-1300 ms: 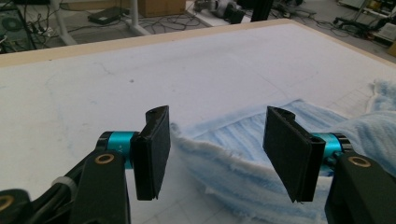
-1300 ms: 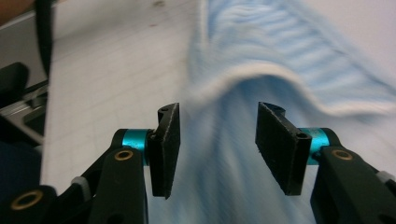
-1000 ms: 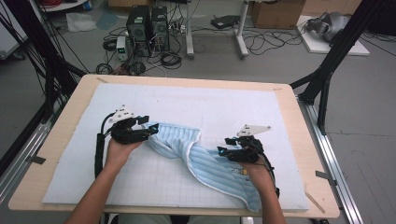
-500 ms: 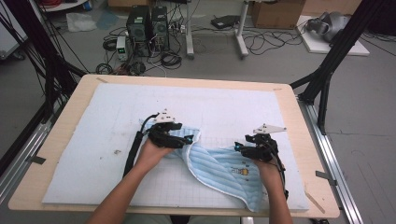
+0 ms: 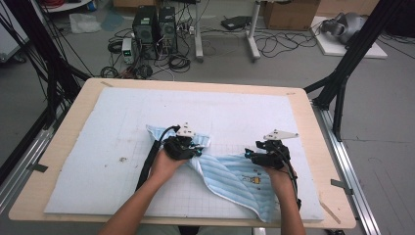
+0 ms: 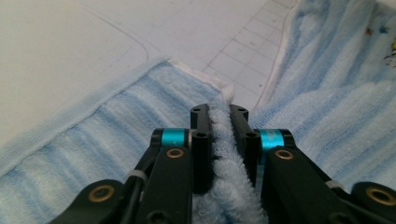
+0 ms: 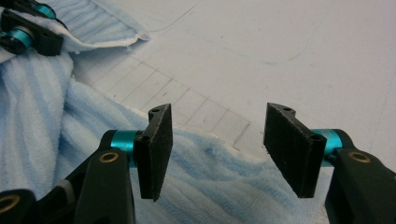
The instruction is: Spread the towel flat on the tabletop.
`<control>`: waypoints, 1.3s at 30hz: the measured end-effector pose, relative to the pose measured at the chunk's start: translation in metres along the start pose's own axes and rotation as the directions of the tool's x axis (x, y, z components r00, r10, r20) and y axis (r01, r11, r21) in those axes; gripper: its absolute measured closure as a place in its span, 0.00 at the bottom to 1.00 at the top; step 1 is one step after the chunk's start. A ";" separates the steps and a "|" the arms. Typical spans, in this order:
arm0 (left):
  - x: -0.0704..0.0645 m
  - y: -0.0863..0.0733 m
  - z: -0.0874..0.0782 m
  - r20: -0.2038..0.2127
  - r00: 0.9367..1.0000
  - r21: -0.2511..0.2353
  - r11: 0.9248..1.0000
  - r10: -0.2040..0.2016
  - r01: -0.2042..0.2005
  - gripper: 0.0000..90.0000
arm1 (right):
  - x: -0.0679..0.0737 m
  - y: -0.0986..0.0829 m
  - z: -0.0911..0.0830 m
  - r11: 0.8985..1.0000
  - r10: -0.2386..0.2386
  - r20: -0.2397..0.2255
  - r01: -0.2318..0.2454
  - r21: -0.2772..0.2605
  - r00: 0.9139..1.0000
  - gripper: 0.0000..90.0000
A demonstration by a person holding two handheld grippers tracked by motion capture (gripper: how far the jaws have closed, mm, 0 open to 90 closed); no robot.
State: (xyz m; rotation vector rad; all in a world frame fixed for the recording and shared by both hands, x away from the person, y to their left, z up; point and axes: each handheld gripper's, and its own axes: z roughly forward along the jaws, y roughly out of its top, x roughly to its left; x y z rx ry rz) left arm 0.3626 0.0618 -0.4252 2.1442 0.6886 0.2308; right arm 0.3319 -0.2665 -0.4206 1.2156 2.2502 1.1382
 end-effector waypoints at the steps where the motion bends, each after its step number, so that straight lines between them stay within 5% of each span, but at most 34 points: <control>1: 0.000 0.001 -0.004 0.001 1.000 -0.013 1.000 0.005 -0.005 0.91 | 0.000 0.000 0.001 1.000 -0.004 0.004 0.004 0.001 1.000 0.47; 8: 0.003 -0.003 -0.039 0.016 1.000 -0.130 0.991 -0.017 0.018 0.89 | 0.010 0.017 0.015 1.000 -0.027 -0.028 0.027 0.010 0.999 0.48; 14: 0.014 -0.021 -0.073 -0.012 0.998 -0.190 0.980 -0.066 0.063 0.88 | 0.032 0.038 0.041 0.992 -0.109 -0.108 0.114 0.044 0.988 0.53; 15: 0.016 -0.025 -0.078 -0.015 0.997 -0.196 0.978 -0.075 0.071 0.88 | 0.040 0.043 0.052 0.989 -0.130 -0.159 0.140 0.052 0.979 0.54; 16: 0.019 -0.028 -0.081 -0.017 0.996 -0.196 0.977 -0.085 0.080 0.88 | 0.040 0.043 0.052 0.989 -0.130 -0.159 0.140 0.052 0.979 0.54; 17: 0.021 -0.031 -0.084 -0.020 0.995 -0.195 0.977 -0.093 0.087 0.88 | 0.050 0.047 0.064 0.985 -0.141 -0.251 0.160 0.058 0.958 0.54; 18: 0.022 -0.034 -0.086 -0.024 0.994 -0.198 0.975 -0.104 0.098 0.88 | 0.050 0.047 0.064 0.985 -0.141 -0.251 0.160 0.058 0.958 0.54; 20: 0.026 -0.040 -0.090 -0.029 0.992 -0.199 0.974 -0.120 0.112 0.89 | 0.061 0.050 0.075 0.981 -0.154 -0.320 0.183 0.063 0.935 0.54; 24: 0.030 -0.049 -0.093 -0.043 0.989 -0.202 0.970 -0.144 0.133 0.89 | 0.085 0.054 0.098 0.950 -0.233 -0.353 0.289 0.115 0.906 0.57; 26: 0.032 -0.051 -0.095 -0.045 0.987 -0.206 0.968 -0.154 0.142 0.89 | 0.091 0.054 0.105 0.940 -0.247 -0.354 0.312 0.139 0.902 0.66; 29: 0.035 -0.052 -0.097 -0.051 0.985 -0.214 0.965 -0.164 0.150 0.89 | 0.092 0.055 0.100 0.931 -0.273 -0.370 0.340 0.129 0.888 0.94; 31: 0.036 -0.053 -0.098 -0.054 0.984 -0.218 0.963 -0.171 0.156 0.90 | 0.092 0.055 0.095 0.924 -0.291 -0.318 0.352 0.152 0.902 0.96; 36: 0.036 -0.052 -0.097 -0.059 0.982 -0.227 0.960 -0.180 0.162 0.90 | 0.077 0.052 0.082 0.940 -0.248 -0.197 0.285 0.189 0.948 0.96; 39: 0.037 -0.053 -0.096 -0.060 0.981 -0.225 0.960 -0.185 0.167 0.90 | 0.067 0.050 0.067 0.951 -0.242 -0.095 0.256 0.174 0.966 0.96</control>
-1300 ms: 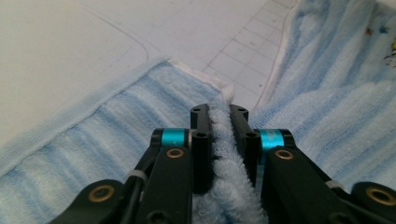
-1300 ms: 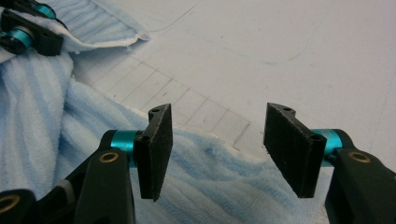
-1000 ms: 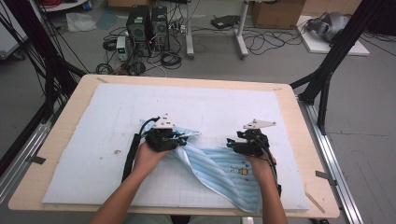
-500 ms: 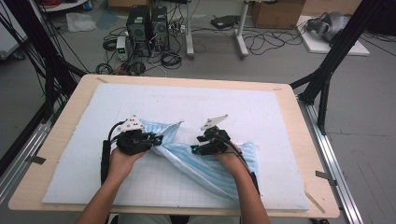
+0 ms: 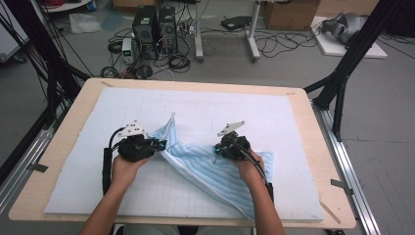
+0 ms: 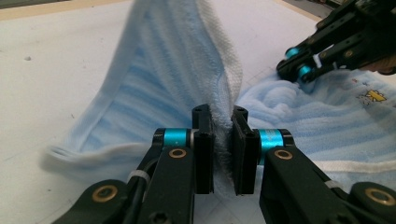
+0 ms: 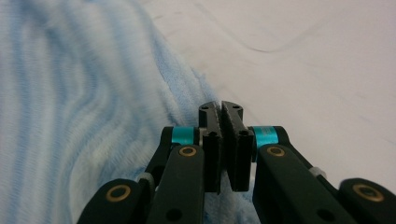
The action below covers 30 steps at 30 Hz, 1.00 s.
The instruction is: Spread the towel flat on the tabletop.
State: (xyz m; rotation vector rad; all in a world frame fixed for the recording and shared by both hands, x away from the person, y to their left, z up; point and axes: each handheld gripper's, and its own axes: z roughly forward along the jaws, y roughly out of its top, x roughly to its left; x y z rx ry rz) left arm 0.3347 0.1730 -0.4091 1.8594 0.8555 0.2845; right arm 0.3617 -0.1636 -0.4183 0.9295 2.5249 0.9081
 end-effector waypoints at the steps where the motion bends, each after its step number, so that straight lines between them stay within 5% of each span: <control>1: 0.001 0.000 0.000 -0.002 1.000 0.002 1.000 -0.002 0.002 0.90 | -0.003 -0.004 -0.005 1.000 0.015 0.027 -0.015 -0.001 1.000 0.96; 2: 0.001 0.000 0.001 -0.004 1.000 0.005 1.000 -0.005 0.005 0.90 | -0.012 -0.014 -0.015 0.999 0.051 0.077 -0.050 -0.010 0.996 0.96; 9: -0.002 0.002 0.009 0.024 1.000 -0.002 1.000 -0.018 0.018 0.91 | -0.025 -0.045 -0.054 0.986 0.161 0.184 -0.150 -0.074 0.970 0.96; 11: -0.004 0.004 0.011 0.029 0.999 -0.005 1.000 -0.017 0.017 0.91 | -0.024 -0.047 -0.057 0.986 0.160 0.193 -0.150 -0.068 0.968 0.96; 12: -0.004 0.004 0.012 0.026 1.000 -0.007 1.000 -0.014 0.014 0.91 | -0.022 -0.051 -0.059 0.988 0.152 0.158 -0.147 -0.043 0.976 0.96; 16: -0.002 0.004 0.008 0.020 1.000 -0.008 1.000 -0.021 0.021 0.91 | -0.020 -0.052 -0.059 0.991 0.130 0.114 -0.125 -0.052 0.985 0.91; 24: 0.006 -0.001 -0.002 0.008 1.000 0.007 1.000 -0.023 0.023 0.91 | -0.038 -0.026 -0.049 0.961 0.219 0.076 -0.201 -0.188 0.973 0.60; 28: 0.011 -0.006 -0.007 -0.003 0.999 0.013 0.999 -0.032 0.032 0.91 | -0.044 -0.002 -0.037 0.951 0.225 0.075 -0.202 -0.233 0.971 0.56; 30: 0.013 -0.008 -0.009 -0.007 0.999 0.011 0.999 -0.040 0.040 0.91 | -0.044 0.010 -0.029 0.956 0.207 0.074 -0.185 -0.228 0.976 0.58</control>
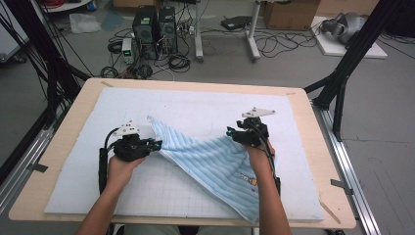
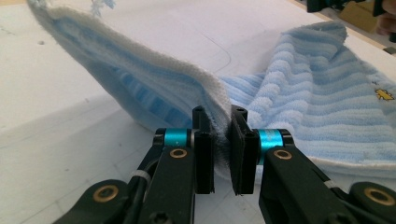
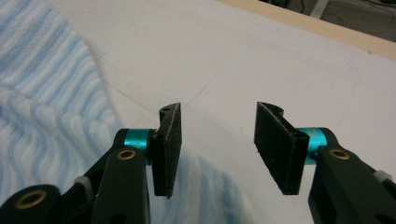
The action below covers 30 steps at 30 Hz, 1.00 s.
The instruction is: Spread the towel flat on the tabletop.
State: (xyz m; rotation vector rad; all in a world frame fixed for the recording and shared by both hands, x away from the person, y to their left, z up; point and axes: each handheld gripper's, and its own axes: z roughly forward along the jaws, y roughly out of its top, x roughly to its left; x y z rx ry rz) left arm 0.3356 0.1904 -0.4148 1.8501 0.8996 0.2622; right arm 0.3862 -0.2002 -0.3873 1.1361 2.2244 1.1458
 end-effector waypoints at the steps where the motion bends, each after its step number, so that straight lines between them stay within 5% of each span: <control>1: 0.001 -0.001 -0.001 -0.001 1.000 0.005 1.000 0.000 0.000 0.91 | 0.002 0.004 0.007 1.000 -0.017 -0.001 0.017 0.016 1.000 0.60; 5: 0.006 -0.008 -0.004 -0.008 1.000 0.006 1.000 -0.015 0.015 0.91 | 0.013 0.016 0.038 0.990 -0.094 -0.028 0.096 0.104 0.995 0.67; 8: 0.009 -0.010 -0.005 -0.006 1.000 0.010 1.000 -0.025 0.025 0.91 | 0.023 0.019 0.062 0.982 -0.081 -0.132 0.102 0.159 0.988 0.67; 12: 0.009 -0.010 -0.006 -0.009 1.000 0.005 1.000 -0.024 0.024 0.91 | 0.040 0.020 0.087 0.979 -0.059 -0.279 0.110 0.171 0.959 0.61; 18: 0.009 -0.011 -0.006 -0.008 1.000 0.007 1.000 -0.019 0.019 0.91 | 0.069 0.023 0.109 0.971 -0.073 -0.403 0.158 0.180 0.912 0.56; 21: 0.009 -0.011 -0.006 -0.008 1.000 0.010 1.000 -0.018 0.018 0.91 | 0.083 0.021 0.115 0.948 -0.146 -0.375 0.238 0.213 0.916 0.60; 23: 0.009 -0.011 -0.005 -0.008 1.000 0.010 1.000 -0.018 0.018 0.90 | 0.084 0.022 0.114 0.947 -0.143 -0.356 0.233 0.222 0.923 0.68; 25: 0.009 -0.011 -0.005 -0.008 1.000 0.010 1.000 -0.015 0.015 0.91 | 0.085 0.022 0.112 0.943 -0.145 -0.376 0.242 0.227 0.915 0.90; 28: 0.011 -0.010 -0.003 -0.011 1.000 0.000 1.000 -0.014 0.014 0.91 | 0.090 0.024 0.107 0.931 -0.203 -0.339 0.289 0.224 0.919 0.95; 30: 0.013 -0.008 0.000 -0.019 1.000 0.000 1.000 -0.009 0.009 0.91 | 0.087 0.027 0.101 0.937 -0.215 -0.299 0.282 0.204 0.930 0.95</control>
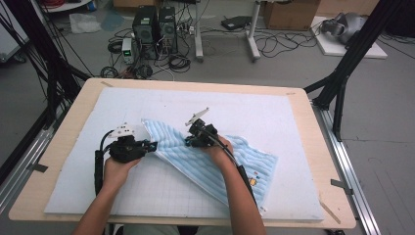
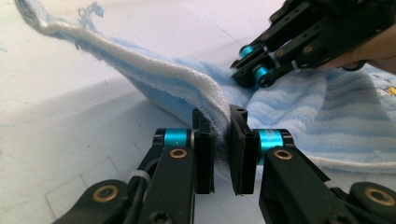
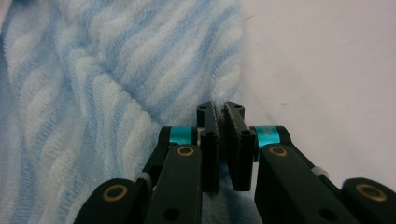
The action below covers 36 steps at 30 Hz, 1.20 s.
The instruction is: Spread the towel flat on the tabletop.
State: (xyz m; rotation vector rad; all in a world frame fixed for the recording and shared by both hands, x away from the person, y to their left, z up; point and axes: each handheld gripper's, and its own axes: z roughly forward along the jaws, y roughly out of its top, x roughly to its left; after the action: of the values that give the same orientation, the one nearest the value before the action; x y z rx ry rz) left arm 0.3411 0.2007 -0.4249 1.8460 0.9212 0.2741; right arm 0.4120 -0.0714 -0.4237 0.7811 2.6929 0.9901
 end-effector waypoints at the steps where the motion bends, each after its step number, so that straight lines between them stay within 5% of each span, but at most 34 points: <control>1: 0.001 0.001 0.002 -0.004 1.000 -0.011 1.000 -0.003 0.003 0.91 | -0.003 0.000 -0.005 1.000 0.004 0.027 -0.004 -0.025 1.000 0.95; 4: 0.005 0.005 0.007 -0.012 1.000 -0.019 1.000 0.001 -0.001 0.91 | -0.011 0.000 -0.027 0.993 0.039 0.118 -0.026 -0.114 0.992 0.95; 9: 0.010 0.019 0.022 0.002 1.000 -0.069 0.997 -0.021 0.021 0.96 | -0.023 -0.002 -0.058 0.973 0.102 0.248 -0.045 -0.225 0.963 0.95; 15: 0.011 0.031 0.040 -0.046 0.999 -0.051 0.998 0.027 -0.029 0.96 | -0.024 0.000 -0.062 0.976 0.116 0.365 -0.038 -0.214 0.924 0.95; 17: 0.016 0.028 0.043 -0.071 0.997 -0.035 0.999 0.016 -0.018 0.96 | -0.022 0.001 -0.057 0.979 0.114 0.377 -0.040 -0.198 0.919 0.95; 23: 0.029 0.021 0.039 -0.117 0.993 0.031 1.000 0.004 -0.001 0.97 | -0.017 -0.002 -0.032 0.988 0.109 0.280 -0.074 -0.132 0.954 0.93; 26: 0.032 0.021 0.032 -0.127 0.992 0.028 1.000 -0.010 0.013 0.97 | -0.018 -0.009 -0.022 0.982 0.149 0.116 -0.133 -0.134 0.982 0.81; 29: 0.034 0.019 0.025 -0.141 0.990 0.029 0.999 -0.013 0.017 0.97 | -0.023 -0.014 -0.029 0.966 0.182 0.031 -0.173 -0.194 0.983 0.71; 32: 0.039 0.017 0.017 -0.161 0.987 0.026 0.999 -0.026 0.031 0.97 | -0.032 -0.020 -0.049 0.947 0.237 0.103 -0.206 -0.248 0.966 0.68; 36: 0.048 0.013 0.007 -0.184 0.982 0.012 0.998 -0.054 0.057 0.97 | -0.045 -0.035 -0.066 0.960 0.265 0.325 -0.217 -0.175 0.908 0.67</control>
State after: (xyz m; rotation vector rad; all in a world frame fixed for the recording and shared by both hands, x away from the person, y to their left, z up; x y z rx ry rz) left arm 0.3836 0.2272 -0.4274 1.8300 1.1024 0.4081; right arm 0.4142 -0.1549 -0.3965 1.1612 2.2435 0.9670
